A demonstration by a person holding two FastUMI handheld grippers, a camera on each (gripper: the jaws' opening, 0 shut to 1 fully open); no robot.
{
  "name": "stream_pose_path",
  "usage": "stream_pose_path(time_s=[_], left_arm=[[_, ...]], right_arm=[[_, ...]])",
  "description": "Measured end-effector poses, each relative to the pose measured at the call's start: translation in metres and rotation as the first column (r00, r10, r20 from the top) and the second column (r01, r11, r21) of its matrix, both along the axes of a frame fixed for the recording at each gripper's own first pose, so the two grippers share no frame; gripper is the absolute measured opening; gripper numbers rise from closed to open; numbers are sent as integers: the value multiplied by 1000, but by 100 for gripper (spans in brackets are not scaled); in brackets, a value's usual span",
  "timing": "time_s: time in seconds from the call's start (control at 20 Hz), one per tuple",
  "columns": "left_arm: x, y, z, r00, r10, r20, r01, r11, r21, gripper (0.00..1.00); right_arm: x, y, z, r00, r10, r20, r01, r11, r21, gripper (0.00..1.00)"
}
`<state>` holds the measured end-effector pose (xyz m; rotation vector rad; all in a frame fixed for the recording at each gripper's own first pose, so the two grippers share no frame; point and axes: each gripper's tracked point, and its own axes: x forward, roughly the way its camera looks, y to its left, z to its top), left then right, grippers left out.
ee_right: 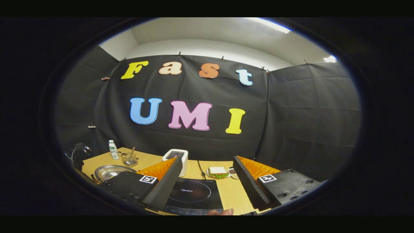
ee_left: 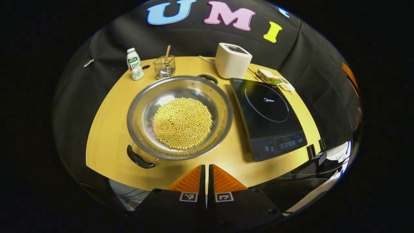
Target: First push the handle of the pot to place it horizontally, then grasp the pot with both hands and set it on the induction cooktop.
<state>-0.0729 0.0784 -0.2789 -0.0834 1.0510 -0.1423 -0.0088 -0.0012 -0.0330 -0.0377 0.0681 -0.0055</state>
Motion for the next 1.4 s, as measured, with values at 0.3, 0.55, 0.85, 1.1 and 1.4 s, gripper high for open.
stream_pose_path(time_s=[0.3,0.55,0.85,1.1,1.4], left_arm=[[8,44,-28,996,0,-85,2,1000,28,5],[9,59,-45,988,-7,-155,11,1000,21,5],[14,79,-50,984,5,-181,-2,1000,16,5],[21,112,-55,980,29,-196,-16,998,66,5],[37,161,-60,976,100,-194,-78,990,120,5]], right_arm=[[-2,-8,-3,1000,-16,-10,16,1000,1,97],[-3,-15,-6,999,-29,-16,29,1000,-2,98],[0,-18,-10,999,-32,-26,32,999,-9,97],[1,-19,-14,999,-37,-38,36,999,-15,98],[4,-15,-18,998,-40,-48,39,999,-33,98]])
